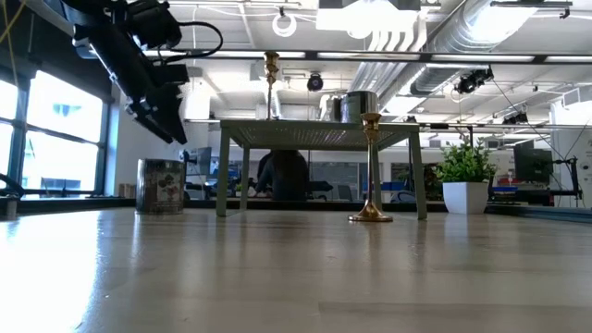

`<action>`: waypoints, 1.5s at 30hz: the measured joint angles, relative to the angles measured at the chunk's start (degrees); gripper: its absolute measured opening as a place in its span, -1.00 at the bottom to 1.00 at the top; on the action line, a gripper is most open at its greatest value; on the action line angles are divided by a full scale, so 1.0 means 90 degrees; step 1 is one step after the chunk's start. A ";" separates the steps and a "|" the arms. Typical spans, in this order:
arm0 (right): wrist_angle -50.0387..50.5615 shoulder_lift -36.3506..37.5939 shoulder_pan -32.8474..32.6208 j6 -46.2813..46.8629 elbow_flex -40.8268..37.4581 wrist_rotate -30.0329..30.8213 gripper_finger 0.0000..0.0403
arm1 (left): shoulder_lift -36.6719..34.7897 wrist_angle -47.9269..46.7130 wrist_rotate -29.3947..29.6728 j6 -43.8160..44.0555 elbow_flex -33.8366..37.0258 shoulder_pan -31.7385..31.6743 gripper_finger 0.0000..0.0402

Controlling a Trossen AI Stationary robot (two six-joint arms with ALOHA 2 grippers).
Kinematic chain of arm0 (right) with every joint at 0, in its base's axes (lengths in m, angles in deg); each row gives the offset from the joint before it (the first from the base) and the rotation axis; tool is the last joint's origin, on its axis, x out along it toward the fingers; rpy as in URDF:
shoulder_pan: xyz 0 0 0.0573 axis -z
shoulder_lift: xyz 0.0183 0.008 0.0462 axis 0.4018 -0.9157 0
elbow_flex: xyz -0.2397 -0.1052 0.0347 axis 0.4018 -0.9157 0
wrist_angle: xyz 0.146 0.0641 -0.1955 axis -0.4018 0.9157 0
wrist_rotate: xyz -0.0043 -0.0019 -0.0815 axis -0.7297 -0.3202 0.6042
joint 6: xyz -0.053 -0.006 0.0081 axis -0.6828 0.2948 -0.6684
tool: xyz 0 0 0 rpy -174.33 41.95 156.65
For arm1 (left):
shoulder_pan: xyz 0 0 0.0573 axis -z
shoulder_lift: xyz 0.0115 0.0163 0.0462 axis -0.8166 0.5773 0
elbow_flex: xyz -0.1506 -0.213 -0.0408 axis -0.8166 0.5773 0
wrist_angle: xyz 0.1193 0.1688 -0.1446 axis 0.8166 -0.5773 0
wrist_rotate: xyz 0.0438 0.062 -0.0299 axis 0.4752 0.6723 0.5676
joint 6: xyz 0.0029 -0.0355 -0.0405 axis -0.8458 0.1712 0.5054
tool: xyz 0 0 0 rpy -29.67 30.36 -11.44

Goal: Pick & Place candle stick holders
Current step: Put the top silver scented candle on the shelf aligned with the other silver scented candle

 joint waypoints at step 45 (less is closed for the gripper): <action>0.0323 0.0002 0.0515 0.0365 -0.0131 -0.0955 -0.10 | 0.0056 -0.1516 -0.1088 -0.2524 -0.0306 -0.0006 0.97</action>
